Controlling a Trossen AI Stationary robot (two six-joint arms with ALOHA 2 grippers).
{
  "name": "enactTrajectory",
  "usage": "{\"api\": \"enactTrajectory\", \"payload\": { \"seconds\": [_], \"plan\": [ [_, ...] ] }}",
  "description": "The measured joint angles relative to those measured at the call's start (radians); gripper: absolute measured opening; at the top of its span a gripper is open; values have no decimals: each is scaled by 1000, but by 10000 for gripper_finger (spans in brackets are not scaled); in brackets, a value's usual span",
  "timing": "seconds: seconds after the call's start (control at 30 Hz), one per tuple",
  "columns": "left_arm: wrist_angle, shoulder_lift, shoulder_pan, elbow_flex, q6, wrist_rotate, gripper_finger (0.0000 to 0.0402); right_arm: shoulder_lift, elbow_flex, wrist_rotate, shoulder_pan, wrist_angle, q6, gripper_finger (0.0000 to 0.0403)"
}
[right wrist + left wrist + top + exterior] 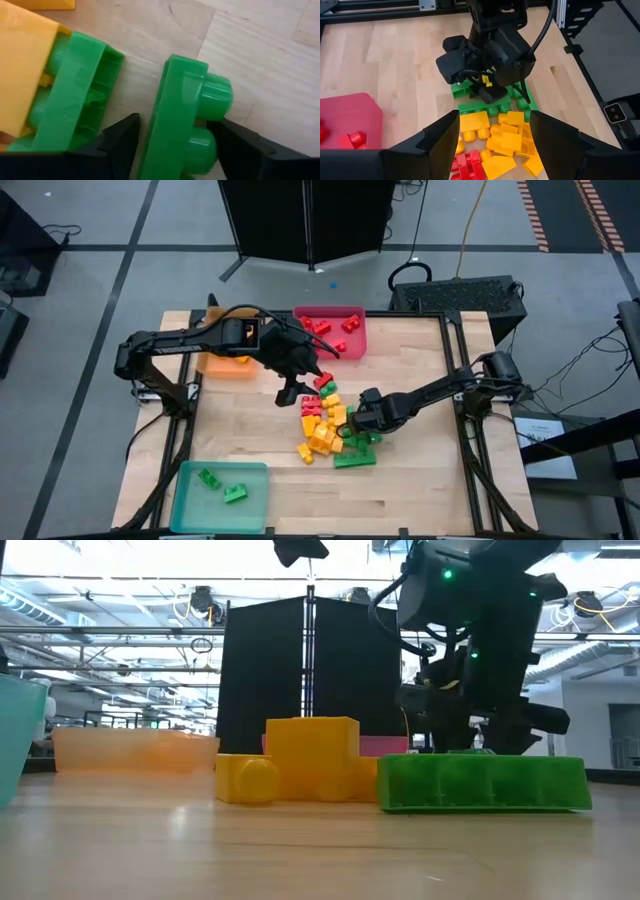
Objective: Sort blocks
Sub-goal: Put the green game piece into the blue bin
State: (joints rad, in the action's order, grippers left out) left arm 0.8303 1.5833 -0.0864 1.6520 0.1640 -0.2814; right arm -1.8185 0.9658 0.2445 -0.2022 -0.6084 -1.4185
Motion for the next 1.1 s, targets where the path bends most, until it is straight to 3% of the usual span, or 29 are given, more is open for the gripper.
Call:
{"api": "enactTrajectory", "payload": {
  "seconds": [0.13, 0.37, 0.6, 0.83, 1.1],
  "plan": [
    [3, 0, 0, 0, 2, 3, 244, 21, -4, -9, 5, -2, -7, 155],
    [-9, -6, -10, -1, 1, 3, 244, 152, -12, 60, 14, -31, 9, 152],
    [-141, -32, -25, -1, -27, 2, 244, 401, -9, 280, 22, -9, 96, 152],
    [-418, -48, -72, 0, -128, -26, 244, 638, -9, 567, 8, 251, 490, 152],
    [-608, -47, -131, -16, -235, -88, 244, 746, -9, 624, 7, 666, 972, 152]
  ]
}}
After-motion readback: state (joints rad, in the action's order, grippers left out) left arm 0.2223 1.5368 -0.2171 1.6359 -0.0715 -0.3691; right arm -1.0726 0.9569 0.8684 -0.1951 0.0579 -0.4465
